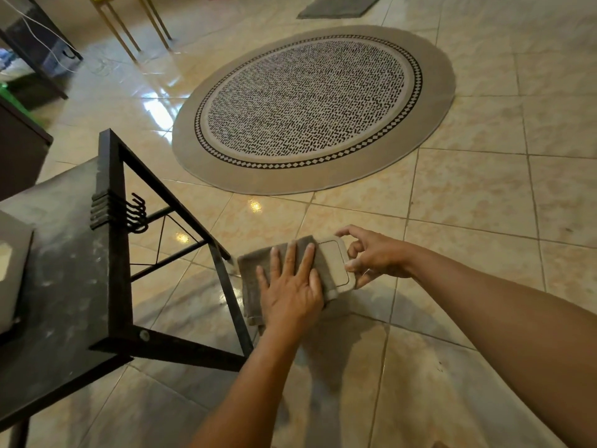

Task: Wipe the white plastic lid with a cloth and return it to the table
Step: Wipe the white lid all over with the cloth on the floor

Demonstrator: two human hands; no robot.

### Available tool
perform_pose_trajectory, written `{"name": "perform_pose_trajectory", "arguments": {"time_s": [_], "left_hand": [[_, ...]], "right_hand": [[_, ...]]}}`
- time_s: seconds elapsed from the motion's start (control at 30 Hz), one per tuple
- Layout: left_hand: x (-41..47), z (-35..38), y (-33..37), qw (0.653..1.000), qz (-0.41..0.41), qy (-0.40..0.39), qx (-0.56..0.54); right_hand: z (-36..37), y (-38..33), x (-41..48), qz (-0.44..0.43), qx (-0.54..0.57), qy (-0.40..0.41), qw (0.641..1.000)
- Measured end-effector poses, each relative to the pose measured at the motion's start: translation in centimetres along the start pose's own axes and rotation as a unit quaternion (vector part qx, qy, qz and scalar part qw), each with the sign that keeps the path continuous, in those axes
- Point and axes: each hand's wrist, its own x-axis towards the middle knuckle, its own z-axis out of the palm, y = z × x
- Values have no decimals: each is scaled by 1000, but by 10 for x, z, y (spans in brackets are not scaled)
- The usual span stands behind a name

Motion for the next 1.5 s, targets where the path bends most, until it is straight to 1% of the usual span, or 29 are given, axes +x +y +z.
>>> {"name": "perform_pose_trajectory", "arguments": {"time_s": [0.07, 0.23, 0.3, 0.4, 0.43, 0.57, 0.63, 0.7, 0.8, 0.83, 0.87, 0.9, 1.0, 1.03, 1.1, 1.17, 1.2, 1.27, 1.33, 1.4, 1.47, 1.5], "left_hand": [[-13, 0, -4, 1000, 16, -5, -8], [-7, 0, 17, 993, 117, -9, 7], [4, -3, 20, 994, 107, -10, 13], [7, 0, 9, 998, 55, 6, 0], [4, 3, 5, 998, 57, 11, -7], [3, 11, 6, 988, 152, 4, 26], [14, 7, 9, 984, 172, 0, 39], [22, 1, 5, 989, 143, -3, 35], [12, 2, -9, 1000, 27, 5, 14], [2, 5, -10, 1000, -1, 13, 10], [-8, 8, -8, 1000, -12, 20, 5], [-15, 11, -1, 1000, -6, 23, -2], [-15, 19, 22, 998, 50, 24, -3], [-7, 17, 25, 998, 55, 25, -4], [11, 5, 16, 1000, 19, 21, -13], [18, -4, -3, 998, -53, 6, -24], [15, -4, -10, 997, -80, 0, -25], [-3, 1, -10, 994, -104, 11, -30], [-23, 8, 7, 993, -105, 33, -49], [-28, 17, 24, 997, -68, 33, -30], [-14, 14, 30, 999, -27, 28, -21], [-4, 9, 26, 999, -24, 25, -20]], "right_hand": [[-1, -2, 0, 1, -1, -7, 1000], [-3, -2, -2, 3, -3, -22, 1000], [-3, -3, -4, 3, -1, -21, 1000], [-3, -4, -2, 8, 10, -19, 1000], [-4, -4, -1, 10, 12, -21, 1000], [-5, -7, -1, 13, -4, -35, 999], [-2, -8, -1, 15, -2, -31, 999], [1, -8, -2, 13, 1, -17, 1000], [1, -7, -1, 11, -1, -5, 1000], [1, -7, 0, 10, -4, -7, 1000], [0, -8, 0, 10, -8, -10, 1000], [-1, -9, 0, 10, -10, -13, 1000], [0, -7, 1, 12, -11, -15, 1000], [1, -6, 1, 12, -10, -9, 1000], [3, -5, 1, 10, -12, 5, 1000], [4, -5, 2, 7, -14, 12, 1000], [4, -5, 3, 6, -15, 13, 1000], [5, -7, 5, 4, -15, 13, 1000], [3, -7, 6, 5, -18, 5, 1000], [3, -7, 5, 7, -18, -5, 1000], [4, -6, 4, 8, -13, -1, 1000], [5, -6, 4, 9, -9, 7, 1000]]}}
